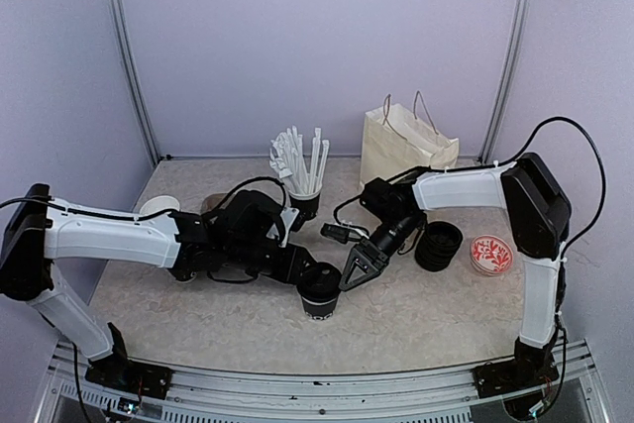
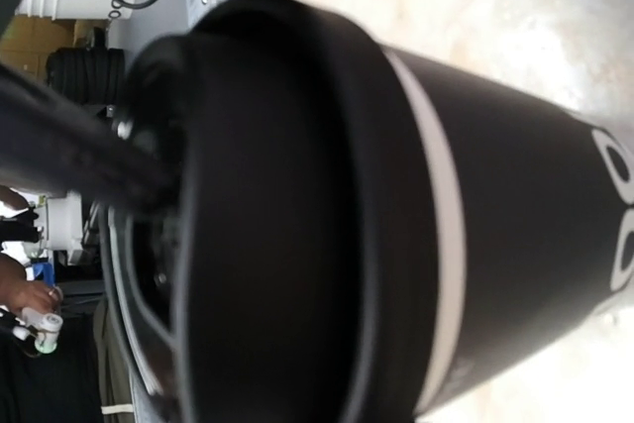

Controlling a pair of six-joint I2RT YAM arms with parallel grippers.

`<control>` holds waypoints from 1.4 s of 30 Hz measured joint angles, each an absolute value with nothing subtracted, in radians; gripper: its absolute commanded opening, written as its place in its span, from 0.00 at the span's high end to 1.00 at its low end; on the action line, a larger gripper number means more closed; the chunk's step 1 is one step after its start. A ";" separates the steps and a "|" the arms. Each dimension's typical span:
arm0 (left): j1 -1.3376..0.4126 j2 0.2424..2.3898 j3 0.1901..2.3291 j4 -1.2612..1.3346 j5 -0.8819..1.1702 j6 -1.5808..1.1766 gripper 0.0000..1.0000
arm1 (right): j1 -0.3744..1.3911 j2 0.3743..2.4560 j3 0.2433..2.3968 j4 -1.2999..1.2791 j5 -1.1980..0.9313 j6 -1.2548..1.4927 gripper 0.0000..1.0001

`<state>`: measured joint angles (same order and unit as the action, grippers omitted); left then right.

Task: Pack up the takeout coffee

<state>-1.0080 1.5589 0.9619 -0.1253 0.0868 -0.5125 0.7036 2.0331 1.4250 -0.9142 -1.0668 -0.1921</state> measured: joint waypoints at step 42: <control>-1.139 1.303 0.850 -0.306 -0.159 -0.736 0.44 | 0.783 1.880 1.290 -0.920 -0.999 -0.452 0.50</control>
<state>-1.1393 1.3033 0.8497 -0.3058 -0.1589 -0.7357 0.7830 1.8797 1.2900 -0.9203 -0.9993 -0.4519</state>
